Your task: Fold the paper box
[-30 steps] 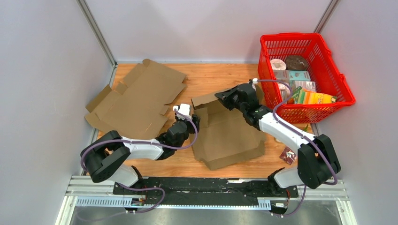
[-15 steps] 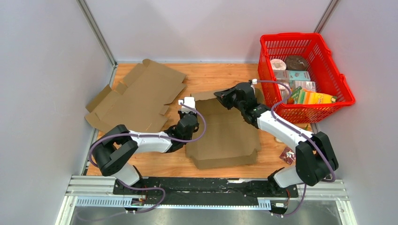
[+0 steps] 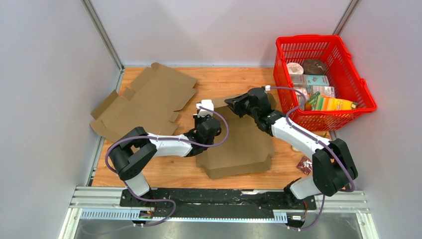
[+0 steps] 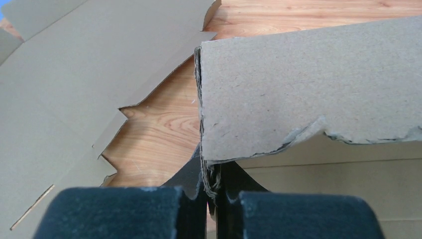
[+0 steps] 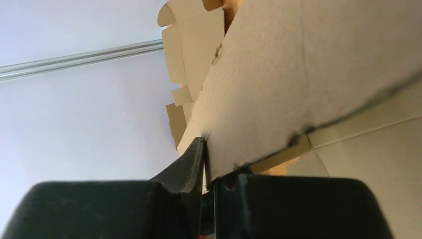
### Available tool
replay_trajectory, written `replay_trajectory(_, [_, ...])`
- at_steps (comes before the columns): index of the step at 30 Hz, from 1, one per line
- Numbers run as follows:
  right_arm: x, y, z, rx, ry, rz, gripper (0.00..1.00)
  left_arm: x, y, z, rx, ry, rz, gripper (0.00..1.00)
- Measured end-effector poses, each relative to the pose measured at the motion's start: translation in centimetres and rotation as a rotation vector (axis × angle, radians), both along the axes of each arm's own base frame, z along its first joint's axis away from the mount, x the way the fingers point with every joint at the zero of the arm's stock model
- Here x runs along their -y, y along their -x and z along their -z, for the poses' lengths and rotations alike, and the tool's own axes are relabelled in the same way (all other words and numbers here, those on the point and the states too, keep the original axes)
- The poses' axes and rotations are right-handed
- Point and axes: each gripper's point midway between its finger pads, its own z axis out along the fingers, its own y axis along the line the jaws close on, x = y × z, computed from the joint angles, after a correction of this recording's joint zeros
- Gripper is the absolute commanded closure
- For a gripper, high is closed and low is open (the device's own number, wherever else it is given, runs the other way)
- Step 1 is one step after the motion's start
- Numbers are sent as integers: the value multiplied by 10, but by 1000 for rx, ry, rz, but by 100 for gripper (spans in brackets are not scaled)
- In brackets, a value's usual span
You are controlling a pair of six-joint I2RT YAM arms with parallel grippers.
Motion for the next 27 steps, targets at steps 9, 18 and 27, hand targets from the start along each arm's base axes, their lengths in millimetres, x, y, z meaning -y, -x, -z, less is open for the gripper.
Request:
replay_trajectory(9, [-13, 11, 0, -34, -34, -58, 88, -4, 7, 14, -1, 2, 35, 76])
replay_trajectory(18, [-11, 12, 0, -59, -45, -12, 87, -14, 0, 15, 20, 40, -35, 100])
replay_trajectory(27, [-12, 19, 0, -83, -43, 13, 86, -9, 0, 17, 34, 53, 19, 91])
